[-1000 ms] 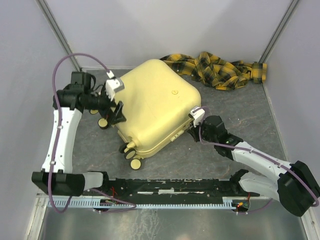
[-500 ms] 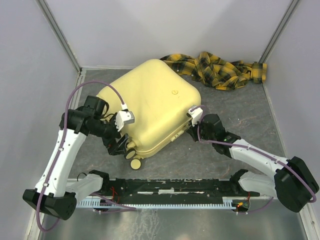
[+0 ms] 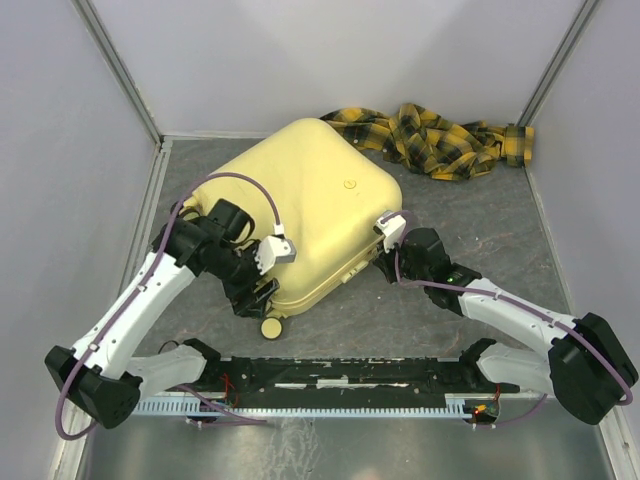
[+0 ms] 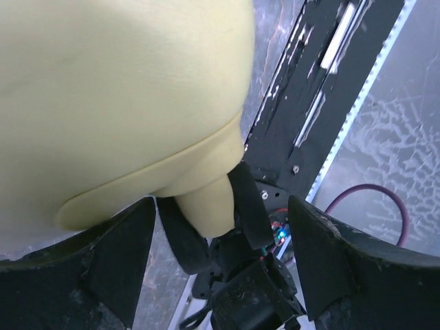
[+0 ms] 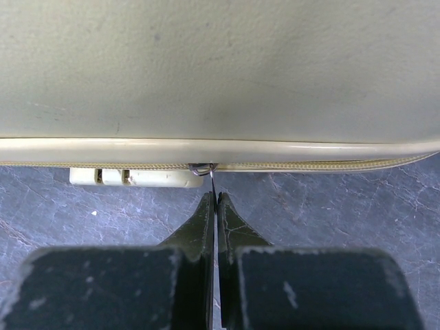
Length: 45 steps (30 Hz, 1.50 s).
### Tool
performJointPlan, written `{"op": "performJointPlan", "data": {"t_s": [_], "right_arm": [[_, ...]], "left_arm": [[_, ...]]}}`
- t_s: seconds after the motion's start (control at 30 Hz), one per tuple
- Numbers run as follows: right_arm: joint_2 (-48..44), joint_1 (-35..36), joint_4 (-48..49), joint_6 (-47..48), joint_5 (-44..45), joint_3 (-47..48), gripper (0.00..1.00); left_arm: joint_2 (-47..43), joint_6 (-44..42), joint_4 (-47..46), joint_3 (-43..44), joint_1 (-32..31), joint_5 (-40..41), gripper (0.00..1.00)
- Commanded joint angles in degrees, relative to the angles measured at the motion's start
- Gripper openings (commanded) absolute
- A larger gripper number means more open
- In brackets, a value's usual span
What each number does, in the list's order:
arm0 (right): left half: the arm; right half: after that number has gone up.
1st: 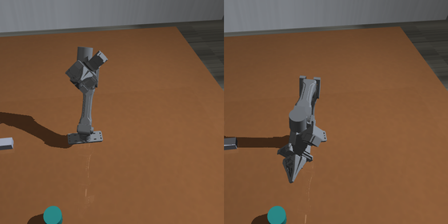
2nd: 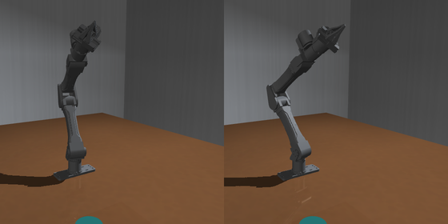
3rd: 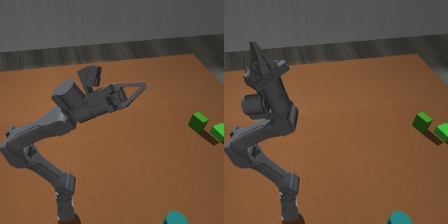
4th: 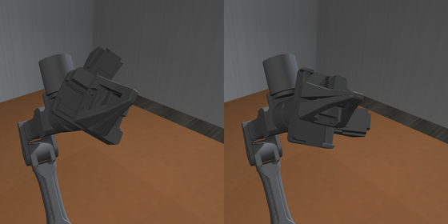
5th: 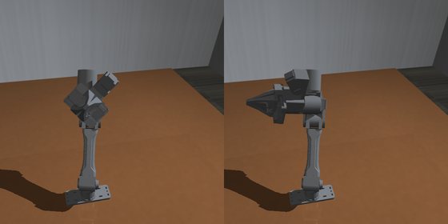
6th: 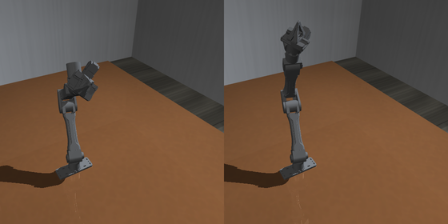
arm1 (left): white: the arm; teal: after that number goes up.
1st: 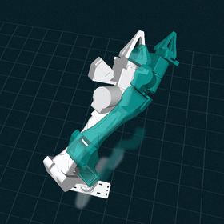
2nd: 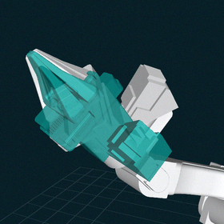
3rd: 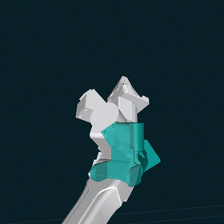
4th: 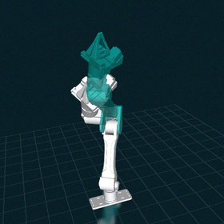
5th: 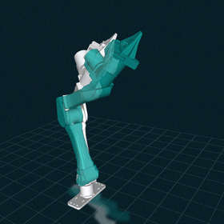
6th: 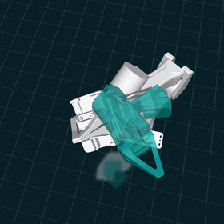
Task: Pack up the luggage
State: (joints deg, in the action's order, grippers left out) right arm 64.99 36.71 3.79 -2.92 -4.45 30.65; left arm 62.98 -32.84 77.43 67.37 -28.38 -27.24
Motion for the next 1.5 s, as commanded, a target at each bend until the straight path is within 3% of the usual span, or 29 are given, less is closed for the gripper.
{"op": "performJointPlan", "data": {"t_s": [0.0,0.13,0.33,0.4,0.57,0.9,1.23,1.47], "right_arm": [[-0.08,-0.57,2.21,0.34,5.37,2.55,0.02],[0.49,-0.58,2.26,0.99,6.44,3.03,0.02],[1.03,-1.28,1.51,2.99,8.77,3.75,0.02],[0.66,-1.81,0.41,3.83,9.41,3.95,0.02],[-2.48,-3.99,-2.38,6.11,11.13,2.87,0.02],[-6.43,-12.37,-4.16,10.6,11.19,1.52,0.02],[1.23,-25.89,2.47,16.07,-3.35,7.08,0.02],[12.16,-27.41,3.98,16.49,-17.86,17.74,0.02]], "left_arm": [[-0.37,4.79,-5.28,-1.65,-5.44,5.34,0.82],[-0.71,6.12,-7.2,-3.03,-7.32,8.94,0.64],[-2.67,2.81,-7.9,-3.59,-7.22,18.1,0.12],[-3.71,0.37,-7.38,-4.13,-7.05,20.35,0.03],[-7.19,-8.02,-4.71,-6.61,-4.82,24.71,0.03],[-9.89,-17.96,0.47,-8.39,-0.44,24.16,0.03],[-8.64,-25.07,1.66,-8.57,5.58,22.29,0.03],[-7.32,-26.37,0.98,-8.47,6.28,21.99,0.03]]}}
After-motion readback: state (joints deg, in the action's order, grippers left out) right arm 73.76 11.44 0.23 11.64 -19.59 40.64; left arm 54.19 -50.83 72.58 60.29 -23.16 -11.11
